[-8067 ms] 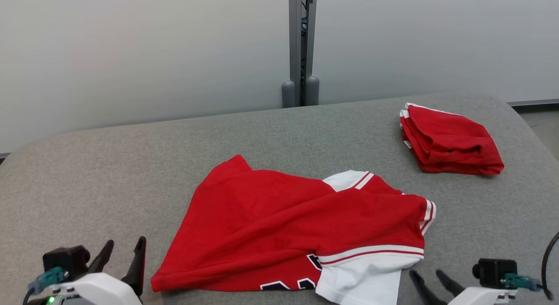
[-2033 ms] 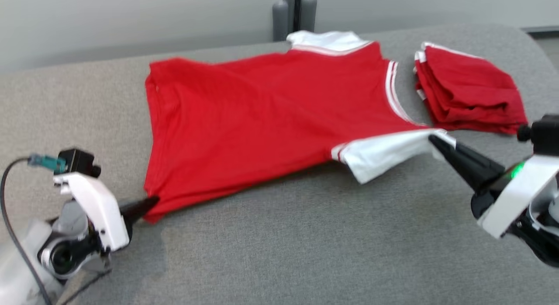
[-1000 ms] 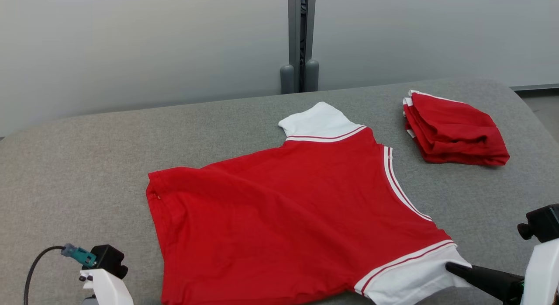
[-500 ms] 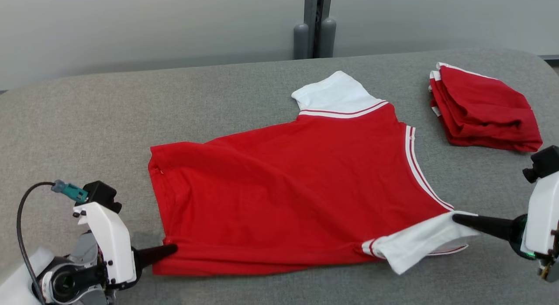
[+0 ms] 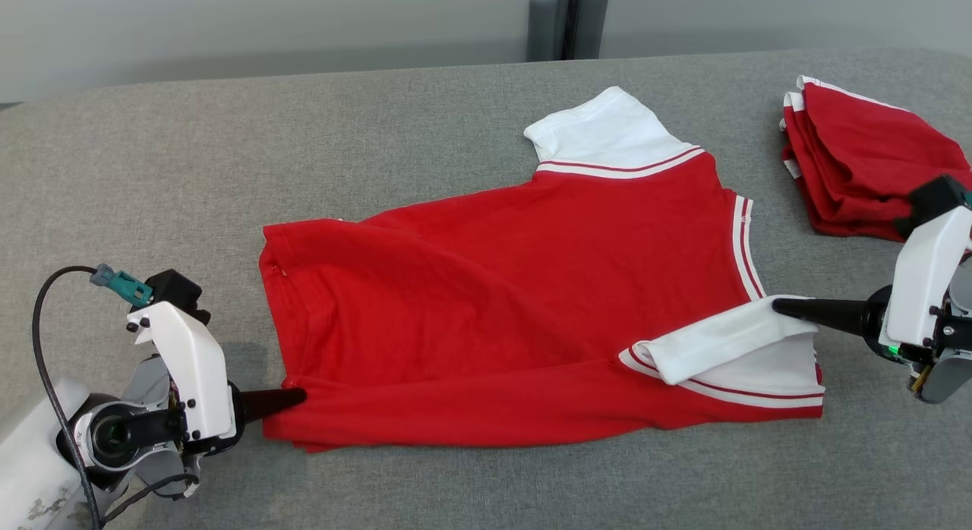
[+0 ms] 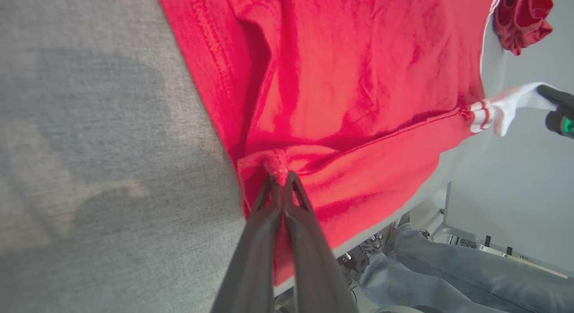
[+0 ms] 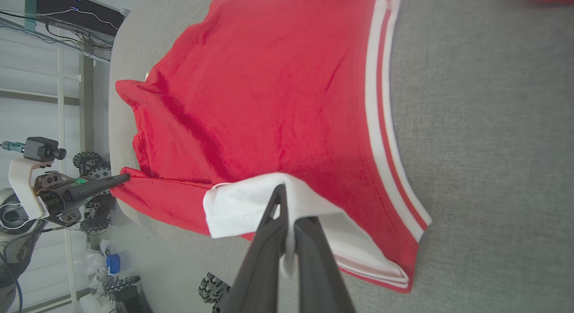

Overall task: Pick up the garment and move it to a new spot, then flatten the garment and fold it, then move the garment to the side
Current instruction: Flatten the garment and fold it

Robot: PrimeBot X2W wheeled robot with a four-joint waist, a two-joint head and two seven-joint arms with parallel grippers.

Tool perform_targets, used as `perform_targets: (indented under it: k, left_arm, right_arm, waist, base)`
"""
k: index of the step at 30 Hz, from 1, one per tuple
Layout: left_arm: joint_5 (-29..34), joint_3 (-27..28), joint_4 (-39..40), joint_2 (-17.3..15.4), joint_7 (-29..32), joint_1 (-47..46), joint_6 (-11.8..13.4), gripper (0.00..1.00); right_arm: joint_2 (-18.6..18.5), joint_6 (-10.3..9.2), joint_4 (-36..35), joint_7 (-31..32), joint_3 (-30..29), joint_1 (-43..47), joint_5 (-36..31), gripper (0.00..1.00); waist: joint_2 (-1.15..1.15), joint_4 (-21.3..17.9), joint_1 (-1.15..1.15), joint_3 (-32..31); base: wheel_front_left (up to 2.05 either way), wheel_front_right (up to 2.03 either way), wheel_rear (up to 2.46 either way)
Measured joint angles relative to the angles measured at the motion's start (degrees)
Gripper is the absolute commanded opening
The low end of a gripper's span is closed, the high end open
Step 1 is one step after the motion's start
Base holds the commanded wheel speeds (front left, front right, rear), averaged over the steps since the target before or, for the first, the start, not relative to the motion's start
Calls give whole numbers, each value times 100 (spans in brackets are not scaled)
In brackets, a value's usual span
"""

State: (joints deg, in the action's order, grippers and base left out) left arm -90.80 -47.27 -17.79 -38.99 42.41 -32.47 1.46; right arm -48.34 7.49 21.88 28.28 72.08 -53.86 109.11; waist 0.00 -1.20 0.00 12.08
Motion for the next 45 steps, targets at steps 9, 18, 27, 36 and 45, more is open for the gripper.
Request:
perform_targets:
  k: [9, 18, 27, 36, 45]
  left_arm:
    - [48, -16, -245, 134, 77, -199, -98, 0]
    - [64, -45, -396, 181, 170, -263, -145, 3]
    - [176, -23, -570, 174, 30, -305, -12, 100]
    - [208, 176, -701, 237, -448, -314, -94, 100]
    - [558, 587, -650, 118, -2006, 101, -511, 100]
  right_arm:
    - [401, 0, 599, 167, 59, -331, -246, 0]
    - [634, 0, 801, -37, 51, -366, -425, 0]
    - [898, 0, 884, -954, -283, -380, -634, 100]
    - [959, 0, 617, -1839, -684, -68, -902, 100]
    - [776, 0, 243, -3010, -1014, 628, -1386, 100]
  waist:
    - [0, 29, 0, 116]
    - [0, 30, 0, 95]
    - [0, 0, 0, 39]
    - [0, 18, 0, -17]
    - [0, -20, 0, -377]
  base:
    - [0, 0, 0]
    - [0, 0, 0]
    - [0, 0, 0]
    - [0, 0, 0]
    - [0, 0, 0]
